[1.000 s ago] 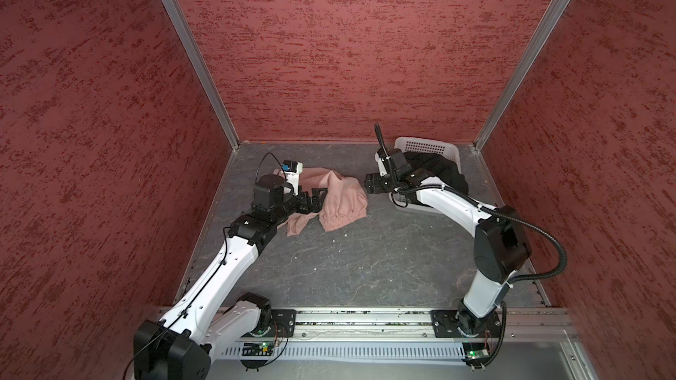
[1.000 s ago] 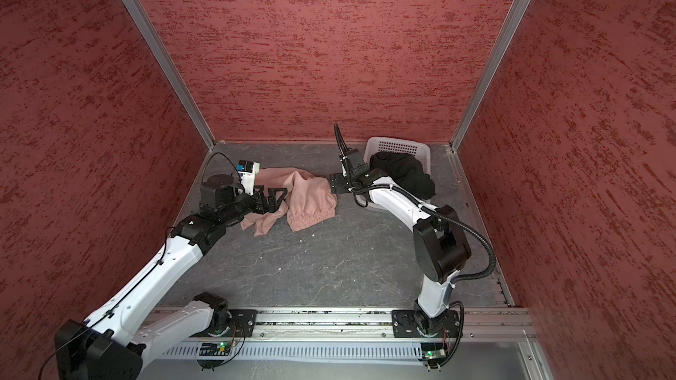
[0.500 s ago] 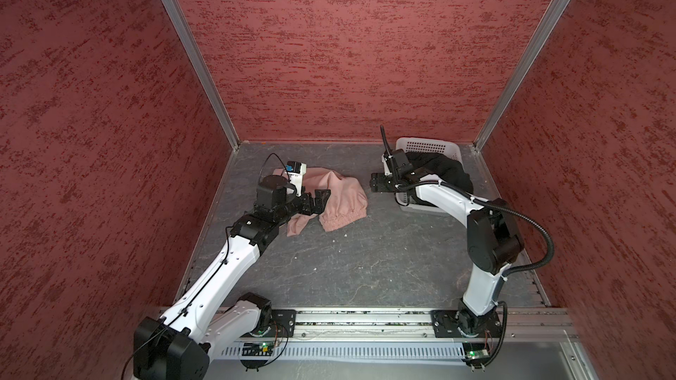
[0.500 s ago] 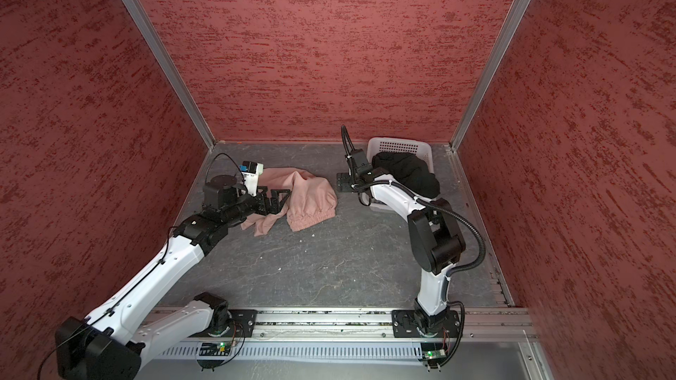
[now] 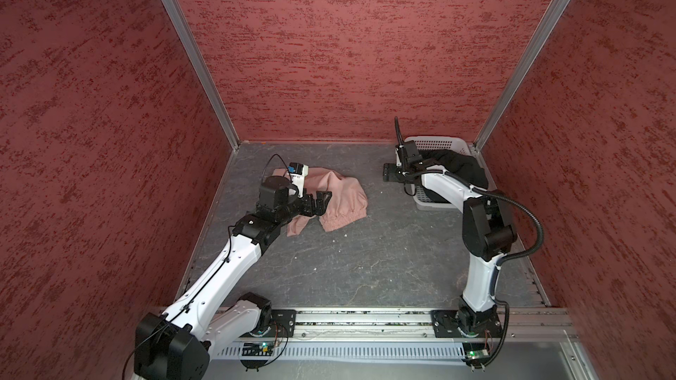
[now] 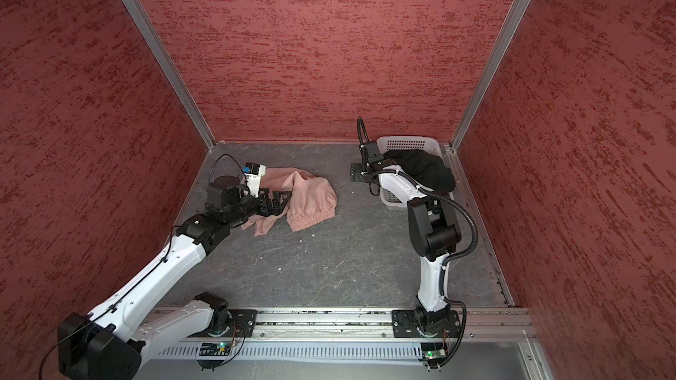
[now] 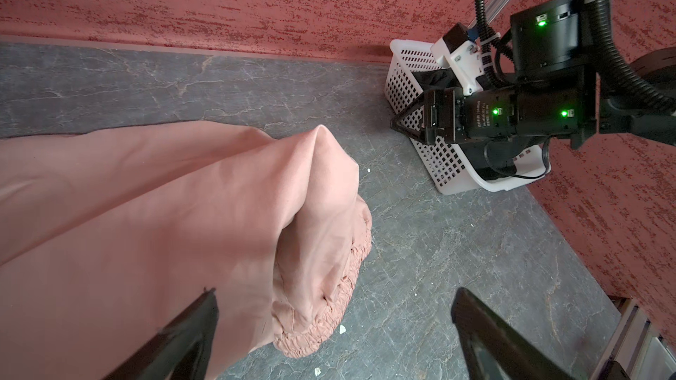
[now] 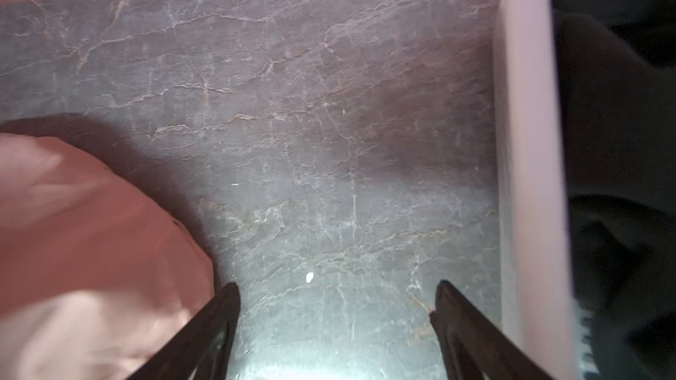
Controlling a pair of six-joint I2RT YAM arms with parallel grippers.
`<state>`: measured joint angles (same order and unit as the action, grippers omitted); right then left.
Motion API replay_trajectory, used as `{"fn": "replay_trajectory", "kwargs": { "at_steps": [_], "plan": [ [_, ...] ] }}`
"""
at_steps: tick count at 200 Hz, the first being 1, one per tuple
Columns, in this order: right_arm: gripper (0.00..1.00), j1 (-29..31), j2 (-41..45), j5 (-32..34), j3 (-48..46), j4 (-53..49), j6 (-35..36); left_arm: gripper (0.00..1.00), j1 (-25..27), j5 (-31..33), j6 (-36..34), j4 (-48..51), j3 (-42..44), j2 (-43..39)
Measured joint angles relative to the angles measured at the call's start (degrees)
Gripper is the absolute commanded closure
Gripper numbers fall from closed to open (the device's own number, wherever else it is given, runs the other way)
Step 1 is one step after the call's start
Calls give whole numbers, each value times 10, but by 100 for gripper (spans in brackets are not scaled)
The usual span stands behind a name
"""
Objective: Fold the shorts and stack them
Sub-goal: 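Release the shorts with the right gripper while the left gripper reaches them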
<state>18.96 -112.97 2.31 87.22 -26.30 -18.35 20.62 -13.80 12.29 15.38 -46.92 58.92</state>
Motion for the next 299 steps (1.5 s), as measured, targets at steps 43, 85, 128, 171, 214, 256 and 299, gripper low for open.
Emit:
{"fn": "replay_trajectory", "kwargs": {
  "at_steps": [43, 85, 128, 171, 214, 256, 299],
  "plan": [
    [15, -25, 7, 6, -15, 0, 8, 1, 5, -2, 16, 9, 10, -1],
    [15, -63, 10, 8, -19, -1, 30, 1, 5, -4, 26, 44, 10, -2],
    [15, -70, 13, -15, -16, 6, 54, 1, 25, 18, 36, 118, -26, -10],
    [15, -71, -24, -4, 62, 8, 70, 1, 76, 35, 47, 167, -37, -14],
    [14, -86, -81, 1, 119, 7, 70, 1, 130, 56, 81, 237, -37, -17],
    [15, -108, -115, 1, 172, -4, 72, 1, 150, 77, 115, 246, -8, -46],
    [15, -117, -76, -41, 135, 22, 85, 1, 158, 76, 134, 218, 29, -33]
  ]
}}
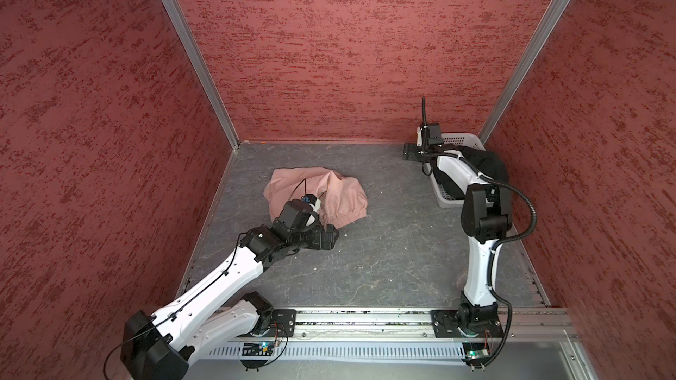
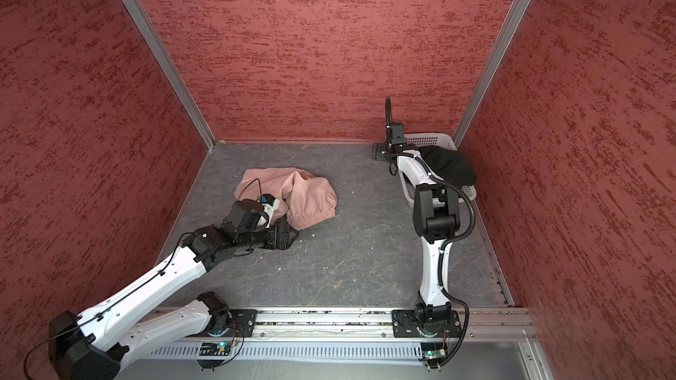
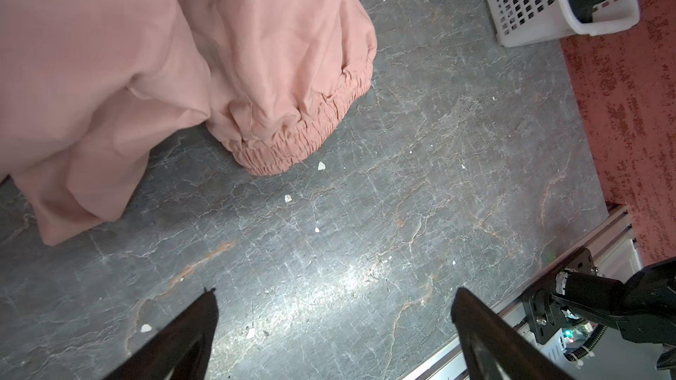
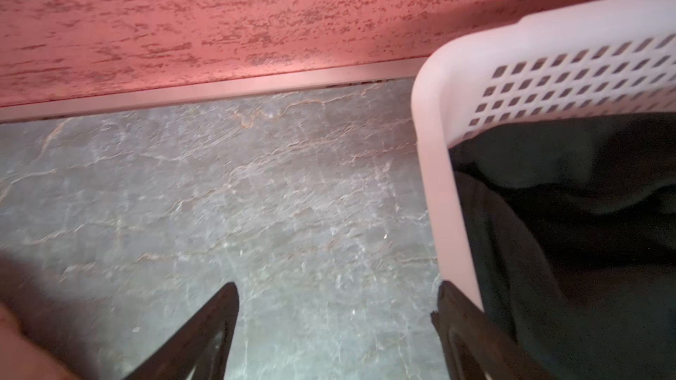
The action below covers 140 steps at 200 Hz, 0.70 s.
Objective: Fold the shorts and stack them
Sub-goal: 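Release the shorts with the right gripper while the left gripper reaches them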
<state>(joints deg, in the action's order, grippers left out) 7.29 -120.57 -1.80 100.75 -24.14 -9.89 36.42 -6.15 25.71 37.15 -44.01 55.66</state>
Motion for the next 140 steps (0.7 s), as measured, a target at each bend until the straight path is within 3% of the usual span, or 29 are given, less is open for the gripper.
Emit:
{"fn": "replay_trajectory", "kwargs": {
  "at_steps": [42, 86, 110, 140],
  "plan": [
    [14, 24, 190, -86, -208, 80, -14, 1, 10, 1, 23, -52, 24, 52],
    [14, 127, 414, -116, -426, 200, -49, 1, 15, 4, 65, -162, 103, 88],
    [14, 183, 484, -122, -525, 231, -74, 1, 11, 35, 73, -192, 130, 89],
    [14, 210, 532, -129, -611, 254, -100, 1, -5, 50, 68, -270, 161, 98]
  ]
}}
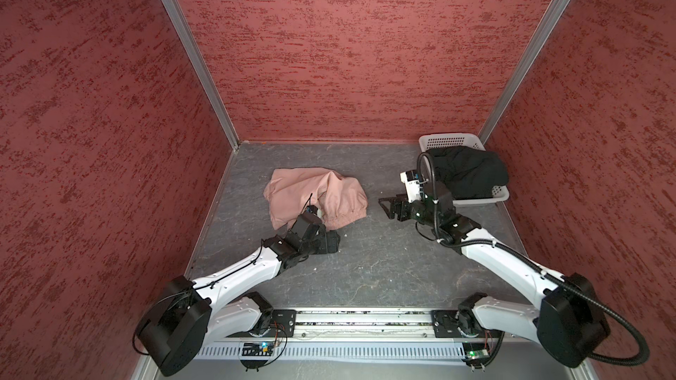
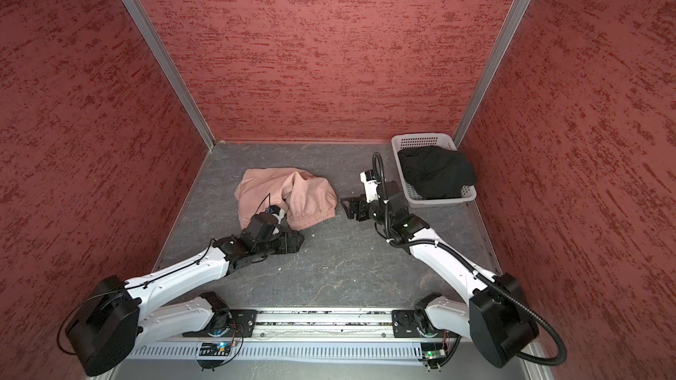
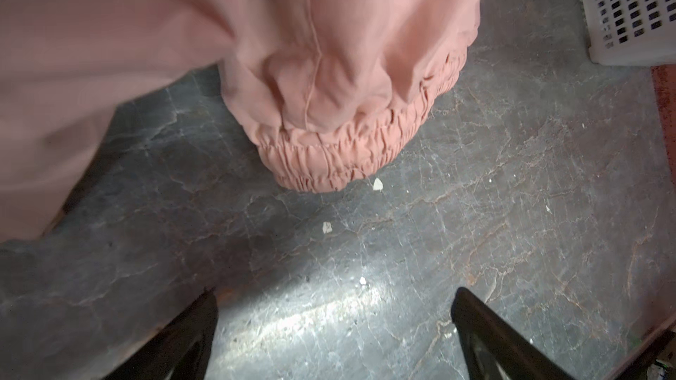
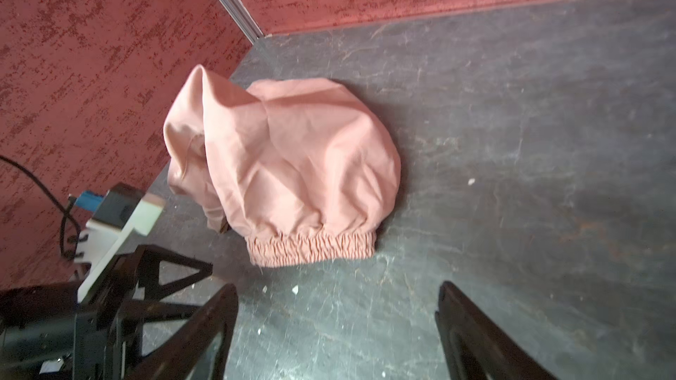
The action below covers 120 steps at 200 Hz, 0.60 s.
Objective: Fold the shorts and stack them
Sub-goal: 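Release the shorts with the right gripper while the left gripper reaches them, then grasp the shorts waistband with the left gripper and lift while the right gripper approaches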
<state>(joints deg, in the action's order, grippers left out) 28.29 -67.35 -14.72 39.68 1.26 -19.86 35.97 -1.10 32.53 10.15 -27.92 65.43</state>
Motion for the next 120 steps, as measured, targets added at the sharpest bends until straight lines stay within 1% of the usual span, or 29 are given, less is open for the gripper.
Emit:
{"fn": "replay_trajectory", "kwargs": {
  "at_steps": [27, 52, 79, 115, 120],
  "plan": [
    [14, 5, 30, -5, -50, 25, -21, 1, -49, -24, 7, -104, 44, 23],
    [13, 5, 35, -5, -73, 47, -33, 1, -86, -51, 9, -153, 47, 67],
    [13, 5, 31, -5, -80, 64, -40, 1, -94, -82, 0, -196, 33, 114],
    [13, 5, 16, -5, -80, 86, -43, 0, -94, -118, 0, -262, 28, 150],
    [13, 5, 14, -5, -80, 88, -44, 1, -95, -121, 0, -268, 28, 153]
  ]
}}
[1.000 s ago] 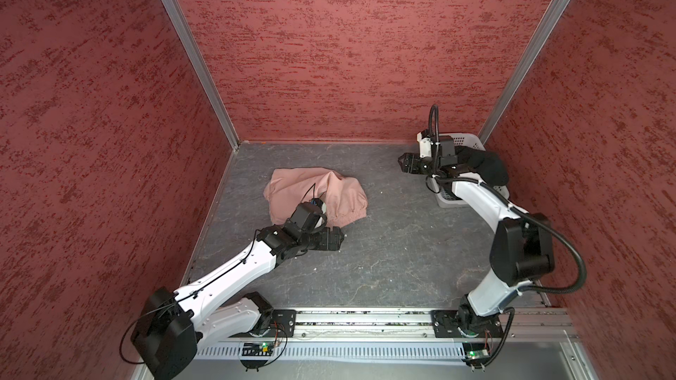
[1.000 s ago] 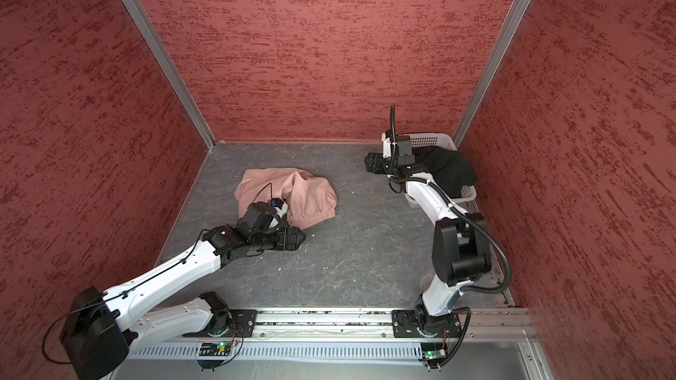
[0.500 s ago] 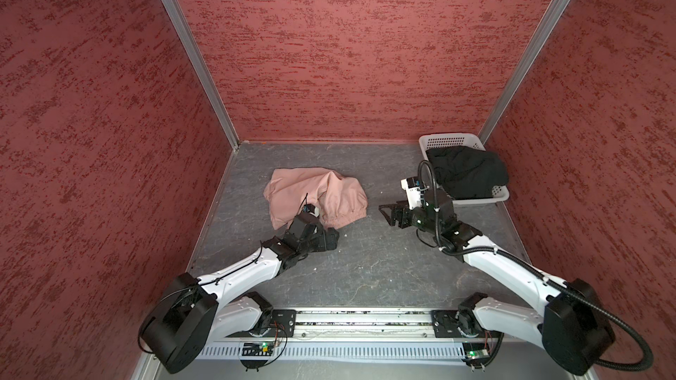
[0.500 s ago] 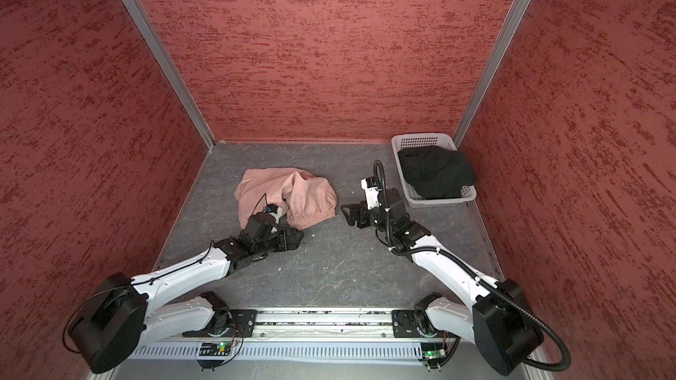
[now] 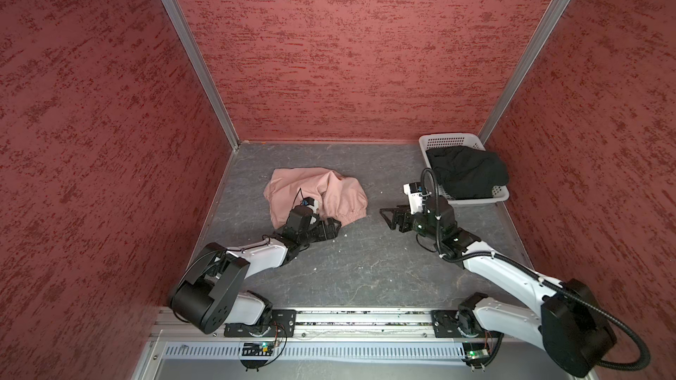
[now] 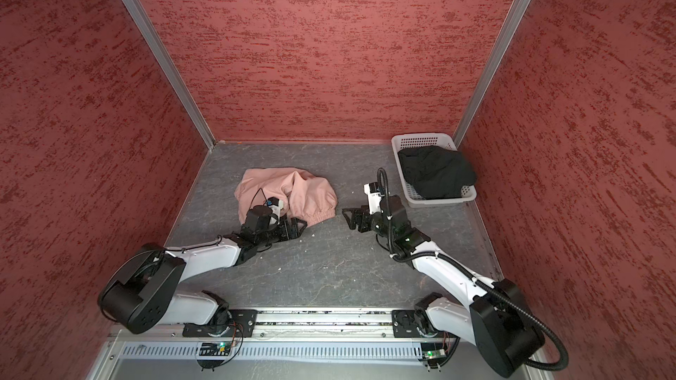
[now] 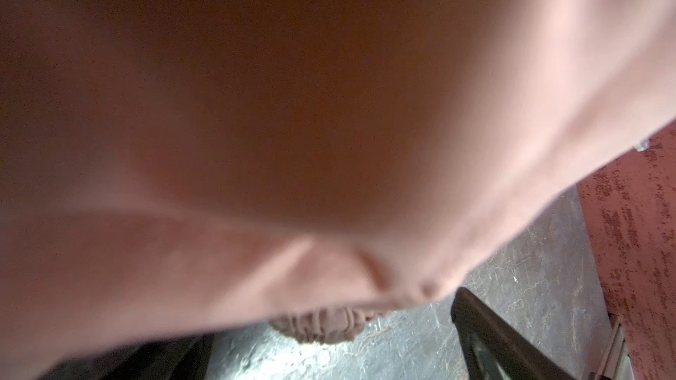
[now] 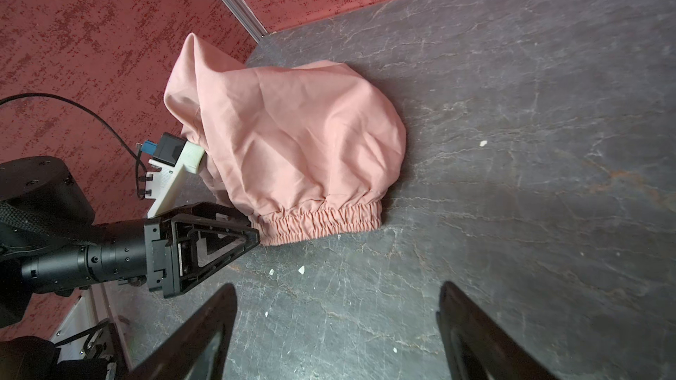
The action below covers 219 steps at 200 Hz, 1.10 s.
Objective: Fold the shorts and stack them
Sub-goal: 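Grasp the shorts waistband with the left gripper and lift while the right gripper approaches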
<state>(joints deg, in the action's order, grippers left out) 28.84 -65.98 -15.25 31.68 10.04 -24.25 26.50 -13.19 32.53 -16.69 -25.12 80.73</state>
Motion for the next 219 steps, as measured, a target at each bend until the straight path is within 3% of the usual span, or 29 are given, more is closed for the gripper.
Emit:
{"fn": "replay_trajectory", "kwargs": {
  "at_steps": [27, 44, 56, 69, 92, 116, 152, 182, 219],
  "plan": [
    [13, 0, -16, 0, 0, 12, -2, 17, 0, -14, 2, -38, -1, 19],
    [13, 0, -32, 0, 2, 12, -2, 48, 0, -24, -3, -47, -8, 33],
    [14, 0, -44, 0, 4, 12, -2, 80, 0, -32, -2, -48, -17, 39],
    [14, 0, -52, 1, 4, 9, -2, 100, 0, -37, -3, -44, -31, 39],
    [14, 0, -54, 6, 15, -16, -2, 100, 2, -47, -12, -5, -66, 20],
    [14, 0, -46, 18, 39, -49, 2, 100, 10, -46, -30, 81, -109, -56],
    [13, 9, -17, 39, 69, -108, 13, 100, 51, -28, -78, 244, -255, -167],
    [12, 80, 1, 45, 86, -116, 30, 100, 85, -3, -115, 334, -389, -201],
    [12, 150, 11, 46, 91, -98, 62, 100, 85, 33, -146, 410, -501, -163]
  ]
}}
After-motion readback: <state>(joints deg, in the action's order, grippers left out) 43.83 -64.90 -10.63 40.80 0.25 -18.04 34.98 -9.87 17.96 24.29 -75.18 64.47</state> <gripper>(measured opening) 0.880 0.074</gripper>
